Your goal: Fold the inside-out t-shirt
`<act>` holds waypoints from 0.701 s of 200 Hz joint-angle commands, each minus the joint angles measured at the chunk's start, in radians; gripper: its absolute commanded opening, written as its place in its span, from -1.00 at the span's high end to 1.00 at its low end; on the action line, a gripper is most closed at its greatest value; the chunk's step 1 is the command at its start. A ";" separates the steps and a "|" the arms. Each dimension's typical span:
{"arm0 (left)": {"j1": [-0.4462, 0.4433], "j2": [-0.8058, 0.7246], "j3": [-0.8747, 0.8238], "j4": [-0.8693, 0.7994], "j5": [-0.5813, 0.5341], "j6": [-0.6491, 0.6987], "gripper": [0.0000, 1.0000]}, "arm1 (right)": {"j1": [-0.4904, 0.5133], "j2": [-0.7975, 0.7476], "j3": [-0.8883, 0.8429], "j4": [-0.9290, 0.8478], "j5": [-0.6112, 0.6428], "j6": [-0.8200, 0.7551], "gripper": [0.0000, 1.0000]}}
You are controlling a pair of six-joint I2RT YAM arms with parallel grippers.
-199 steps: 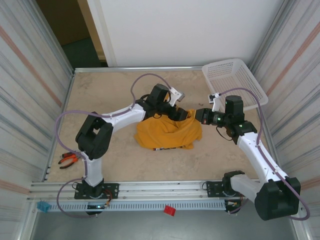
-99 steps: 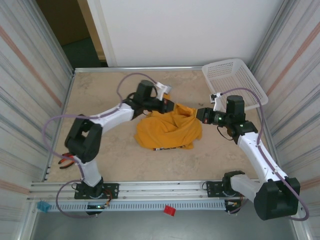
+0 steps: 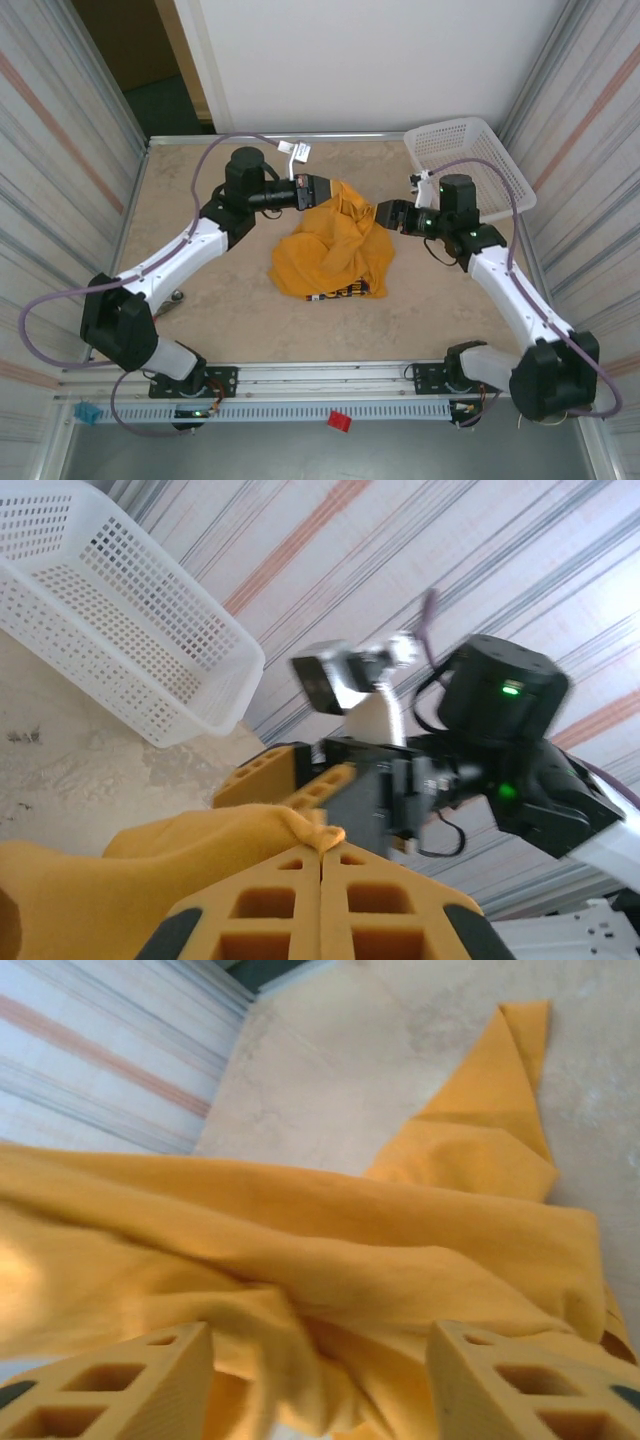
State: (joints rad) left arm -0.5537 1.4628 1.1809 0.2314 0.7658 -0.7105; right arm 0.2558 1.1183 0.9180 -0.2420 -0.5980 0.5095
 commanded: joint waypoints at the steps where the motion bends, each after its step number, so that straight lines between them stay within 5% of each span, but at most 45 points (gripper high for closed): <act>1: 0.005 -0.055 0.006 -0.040 -0.040 -0.046 1.00 | 0.043 -0.121 0.048 -0.105 0.087 -0.036 -0.28; 31: 0.005 -0.056 0.027 -0.096 -0.050 -0.036 1.00 | 0.128 -0.168 0.093 -0.154 0.191 -0.089 -0.42; 96: 0.005 -0.053 0.055 -0.118 -0.036 -0.038 1.00 | 0.253 0.094 0.252 -0.169 0.317 -0.209 -0.33; 104: 0.005 -0.055 0.056 -0.121 -0.034 -0.037 1.00 | 0.251 0.119 0.253 -0.158 0.332 -0.212 -0.16; 130: 0.005 -0.057 0.053 -0.142 -0.053 -0.023 1.00 | 0.217 0.138 0.265 -0.148 0.263 -0.218 1.00; 140: 0.008 -0.055 0.048 -0.155 -0.063 -0.011 1.00 | 0.202 0.121 0.268 -0.150 0.222 -0.218 1.00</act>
State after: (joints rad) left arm -0.5537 1.4406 1.1976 0.0986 0.7227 -0.7380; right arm 0.4870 1.2743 1.1439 -0.3962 -0.3183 0.3264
